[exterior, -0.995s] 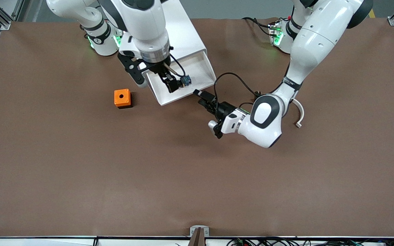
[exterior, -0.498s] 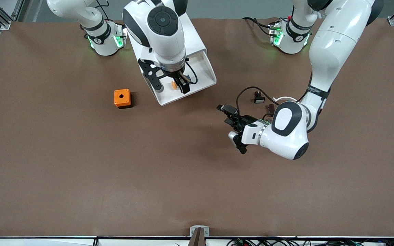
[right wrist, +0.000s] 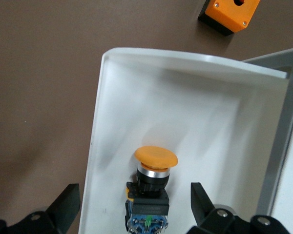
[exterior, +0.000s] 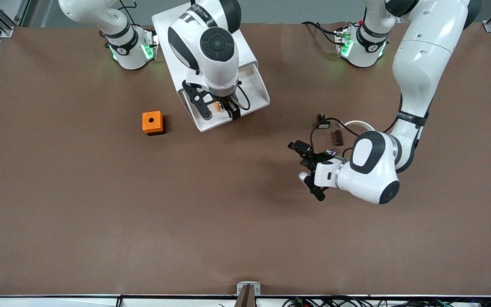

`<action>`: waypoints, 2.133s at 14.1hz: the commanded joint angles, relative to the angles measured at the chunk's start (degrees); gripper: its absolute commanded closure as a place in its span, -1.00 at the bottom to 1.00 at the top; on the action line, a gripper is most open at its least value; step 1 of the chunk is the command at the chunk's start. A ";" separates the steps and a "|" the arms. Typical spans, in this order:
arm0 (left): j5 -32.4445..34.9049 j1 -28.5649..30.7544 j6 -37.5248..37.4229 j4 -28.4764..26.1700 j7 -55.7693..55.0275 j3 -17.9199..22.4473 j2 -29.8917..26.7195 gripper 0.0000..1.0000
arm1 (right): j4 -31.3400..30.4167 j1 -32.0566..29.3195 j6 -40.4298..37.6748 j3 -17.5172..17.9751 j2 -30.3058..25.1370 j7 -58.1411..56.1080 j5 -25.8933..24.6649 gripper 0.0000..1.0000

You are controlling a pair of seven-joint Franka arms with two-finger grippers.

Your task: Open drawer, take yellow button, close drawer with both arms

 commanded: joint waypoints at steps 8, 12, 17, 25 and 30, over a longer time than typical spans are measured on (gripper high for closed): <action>8.42 0.71 2.07 0.56 -0.45 0.72 -1.82 -1.00 | -0.83 1.43 0.05 -0.62 0.65 1.04 0.64 -0.51; 8.34 0.63 3.12 0.56 -0.63 0.72 -1.46 -1.00 | -0.74 1.61 -0.04 -0.62 0.65 1.04 0.56 0.39; 9.99 0.63 3.13 1.78 -0.63 1.07 -1.90 -1.00 | 4.60 0.91 -4.23 -0.88 0.39 0.86 0.90 0.64; 23.69 -8.05 6.73 2.31 -33.08 0.46 -3.48 -1.00 | 19.22 -21.90 -31.23 -1.15 -5.58 -26.14 3.81 0.62; 26.78 -15.18 8.49 2.31 -58.76 0.55 -4.27 -1.00 | 15.26 -38.96 -31.34 -1.15 -7.26 -65.94 -3.12 0.63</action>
